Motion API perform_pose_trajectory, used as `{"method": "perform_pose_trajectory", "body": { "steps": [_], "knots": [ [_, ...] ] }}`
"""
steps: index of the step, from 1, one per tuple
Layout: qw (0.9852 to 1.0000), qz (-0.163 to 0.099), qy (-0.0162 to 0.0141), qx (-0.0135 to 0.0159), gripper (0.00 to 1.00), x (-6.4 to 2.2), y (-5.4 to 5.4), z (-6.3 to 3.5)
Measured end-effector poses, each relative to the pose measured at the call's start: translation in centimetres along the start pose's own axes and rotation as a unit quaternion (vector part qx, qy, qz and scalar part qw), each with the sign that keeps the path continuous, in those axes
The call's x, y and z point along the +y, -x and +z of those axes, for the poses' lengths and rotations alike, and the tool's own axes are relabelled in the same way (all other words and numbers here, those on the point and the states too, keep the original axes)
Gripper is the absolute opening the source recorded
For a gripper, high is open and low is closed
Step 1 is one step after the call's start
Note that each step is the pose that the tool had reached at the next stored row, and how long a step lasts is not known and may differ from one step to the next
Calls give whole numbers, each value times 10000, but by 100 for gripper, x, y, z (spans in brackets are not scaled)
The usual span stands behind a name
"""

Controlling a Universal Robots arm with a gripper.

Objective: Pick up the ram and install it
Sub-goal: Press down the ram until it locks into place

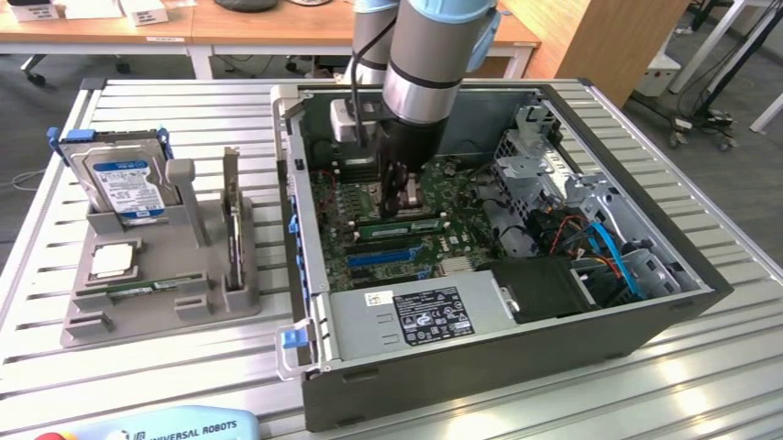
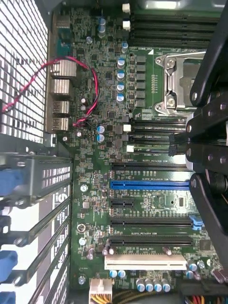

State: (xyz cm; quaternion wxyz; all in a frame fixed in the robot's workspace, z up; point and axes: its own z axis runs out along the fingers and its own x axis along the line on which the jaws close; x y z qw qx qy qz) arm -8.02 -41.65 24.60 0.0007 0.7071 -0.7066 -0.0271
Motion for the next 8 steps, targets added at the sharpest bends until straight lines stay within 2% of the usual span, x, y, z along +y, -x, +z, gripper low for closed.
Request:
{"method": "perform_pose_trajectory", "body": {
  "steps": [8],
  "knots": [
    [10000,0,0,1,10,4,4,-108]
  ]
}}
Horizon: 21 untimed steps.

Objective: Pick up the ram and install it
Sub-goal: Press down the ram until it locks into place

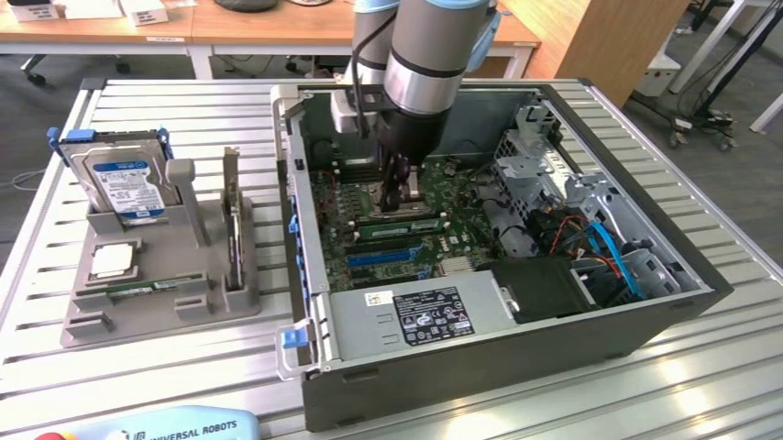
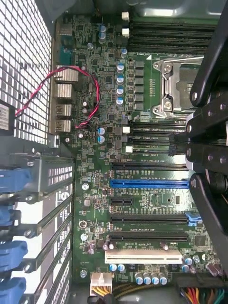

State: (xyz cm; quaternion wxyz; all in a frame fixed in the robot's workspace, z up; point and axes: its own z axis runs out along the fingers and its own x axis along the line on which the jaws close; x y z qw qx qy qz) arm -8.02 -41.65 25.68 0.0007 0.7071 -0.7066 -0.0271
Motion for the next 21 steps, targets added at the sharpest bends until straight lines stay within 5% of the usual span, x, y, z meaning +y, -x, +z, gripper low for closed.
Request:
{"method": "perform_pose_trajectory", "body": {
  "steps": [14,21],
  "knots": [
    [10000,0,0,0,10,2,3,-77],
    [10000,1,0,0,10,-115,3,-82]
  ]
}}
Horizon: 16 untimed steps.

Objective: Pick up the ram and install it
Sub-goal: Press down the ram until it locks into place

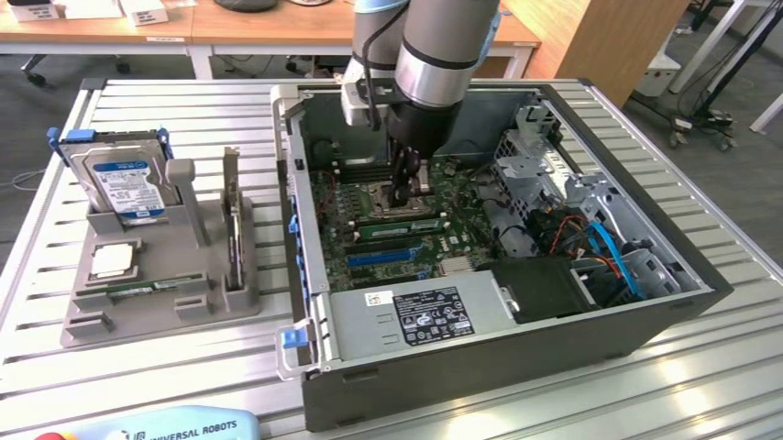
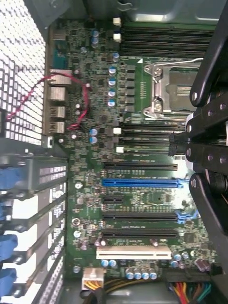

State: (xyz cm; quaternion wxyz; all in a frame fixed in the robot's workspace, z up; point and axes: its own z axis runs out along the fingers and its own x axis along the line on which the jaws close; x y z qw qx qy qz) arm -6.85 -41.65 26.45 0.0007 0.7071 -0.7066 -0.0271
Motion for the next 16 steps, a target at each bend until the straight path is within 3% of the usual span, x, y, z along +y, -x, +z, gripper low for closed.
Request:
{"method": "perform_pose_trajectory", "body": {
  "steps": [9,16],
  "knots": [
    [10000,-1,0,0,10,-207,0,-8],
    [10000,0,0,0,10,-227,0,-9]
  ]
}}
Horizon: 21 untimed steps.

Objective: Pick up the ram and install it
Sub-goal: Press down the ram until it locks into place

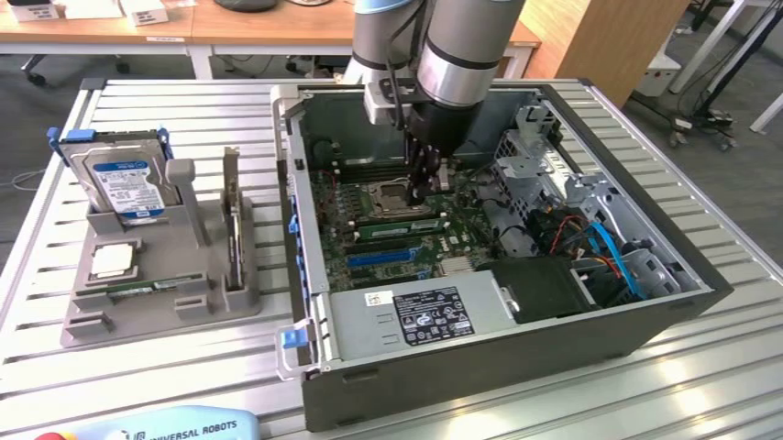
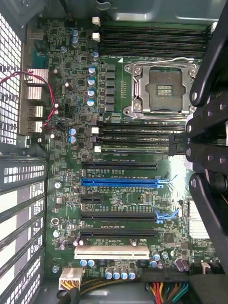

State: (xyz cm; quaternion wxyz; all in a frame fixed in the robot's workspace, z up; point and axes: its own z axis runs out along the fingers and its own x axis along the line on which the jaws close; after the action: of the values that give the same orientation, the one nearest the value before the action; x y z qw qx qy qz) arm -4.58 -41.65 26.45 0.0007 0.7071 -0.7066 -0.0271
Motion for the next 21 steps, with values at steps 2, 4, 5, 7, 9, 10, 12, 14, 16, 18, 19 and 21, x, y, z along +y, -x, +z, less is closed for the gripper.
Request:
{"method": "perform_pose_trajectory", "body": {
  "steps": [2,4,5,7,9,10,12,14,16,18,19,21],
  "knots": [
    [10000,-1,0,-1,10,-15,0,0],
    [10000,-1,0,0,10,-23,0,-1],
    [10000,-1,0,0,10,-24,0,-1],
    [10000,0,0,0,10,-24,0,-1],
    [10000,0,0,0,10,-24,0,-1],
    [10000,0,0,0,10,-24,0,-1],
    [10000,0,0,0,10,-24,0,0],
    [10000,0,0,0,10,-24,0,-1],
    [10000,0,0,0,10,-24,0,-1],
    [10000,22,-1,-1,10,-24,0,-1],
    [10000,71,-3,-3,10,-24,1,0],
    [9997,232,-9,-9,10,-25,0,1]
  ]
}}
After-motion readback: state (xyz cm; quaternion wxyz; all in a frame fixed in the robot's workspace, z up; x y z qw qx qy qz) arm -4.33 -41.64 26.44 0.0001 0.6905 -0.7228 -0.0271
